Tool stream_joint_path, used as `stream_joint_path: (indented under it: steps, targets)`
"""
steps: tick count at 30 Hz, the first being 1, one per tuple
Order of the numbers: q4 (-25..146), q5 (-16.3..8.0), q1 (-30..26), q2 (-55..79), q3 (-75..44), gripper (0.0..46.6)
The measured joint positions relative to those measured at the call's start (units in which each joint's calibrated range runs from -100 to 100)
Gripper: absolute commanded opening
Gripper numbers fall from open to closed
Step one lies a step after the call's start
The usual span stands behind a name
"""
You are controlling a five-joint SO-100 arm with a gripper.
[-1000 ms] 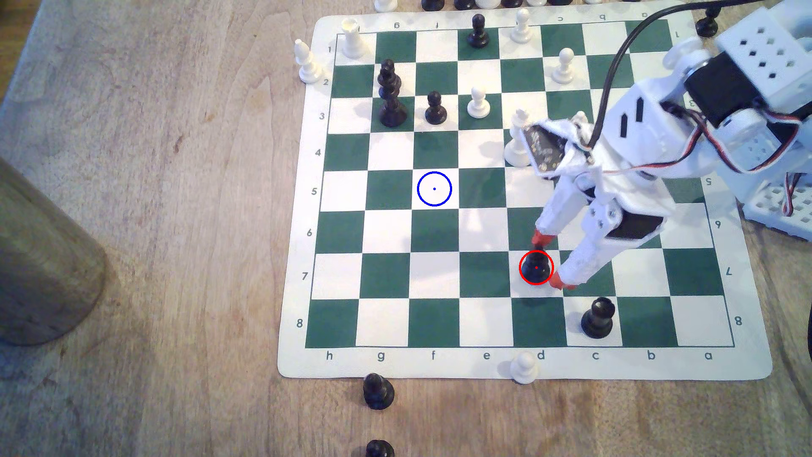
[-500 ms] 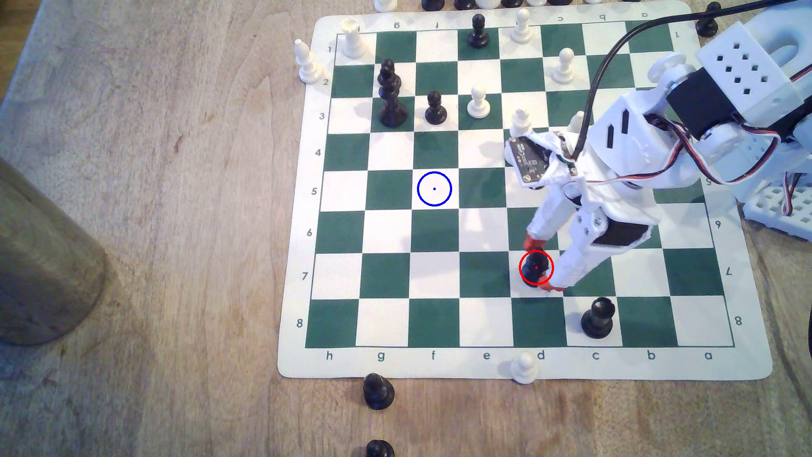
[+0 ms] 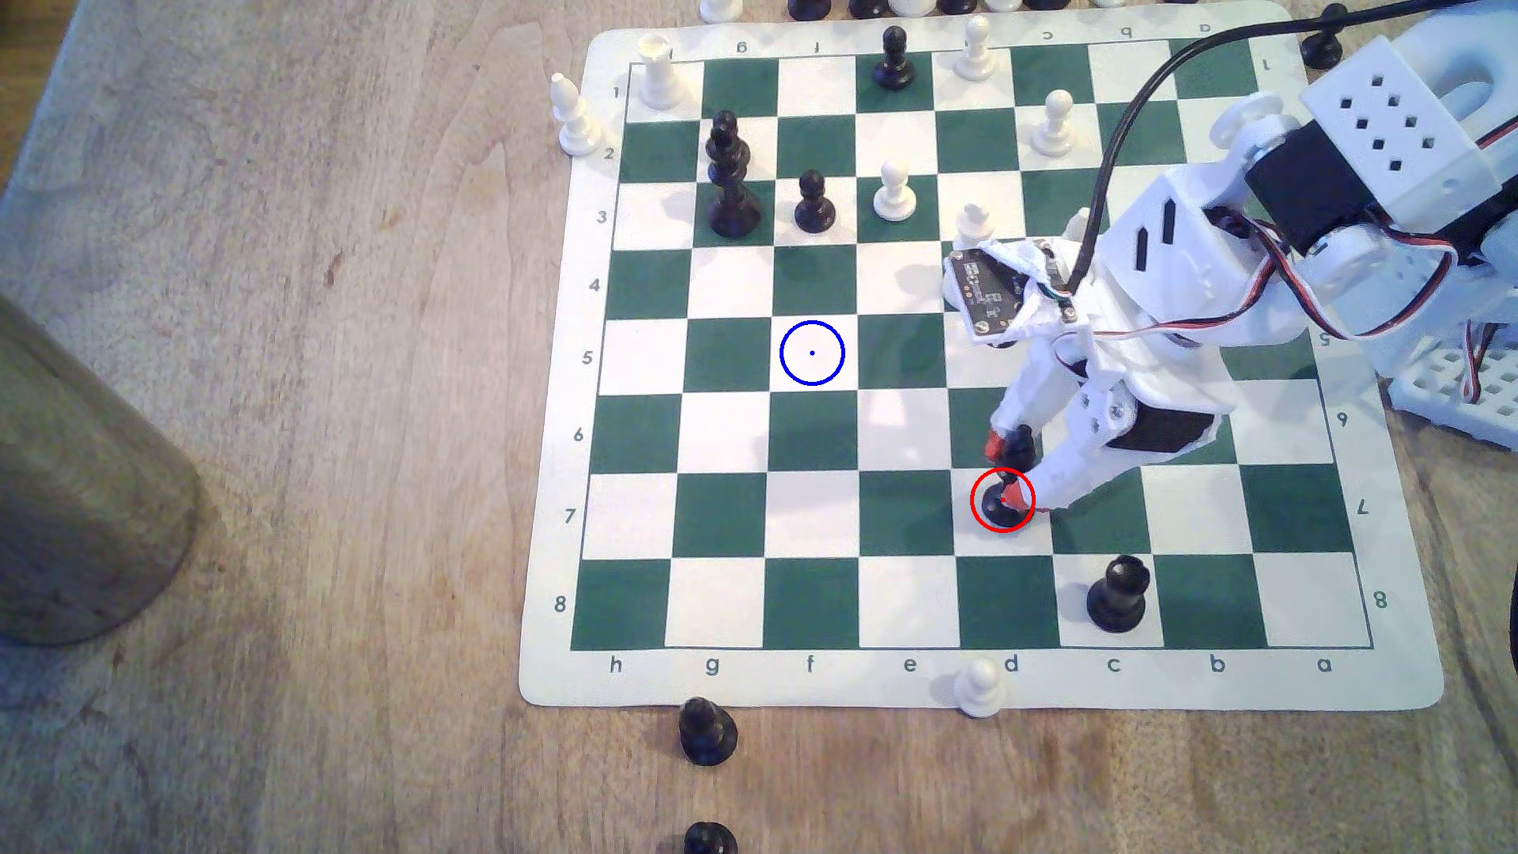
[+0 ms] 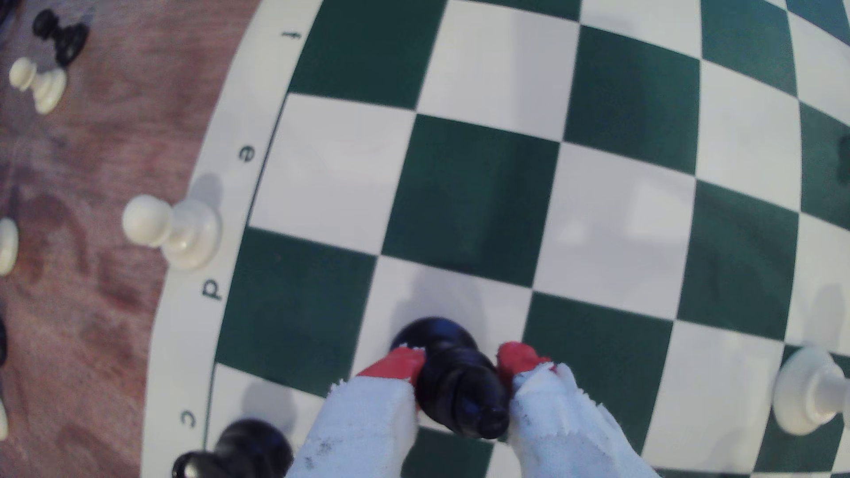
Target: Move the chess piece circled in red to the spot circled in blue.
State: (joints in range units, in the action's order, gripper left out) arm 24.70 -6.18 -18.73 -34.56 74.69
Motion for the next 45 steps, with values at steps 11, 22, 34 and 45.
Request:
stream_joint_path:
  steps: [11,22,34,45]
  targets:
    - [9.7,-0.2,-0.6,-8.8,-5.5,0.4]
    - [13.0,1.0,4.1,-6.3,-19.0,0.4]
    - [8.0,4.0,10.8,17.1,-33.6,0.4]
    - [7.6,6.3,14.8,26.7,-39.2,0.4]
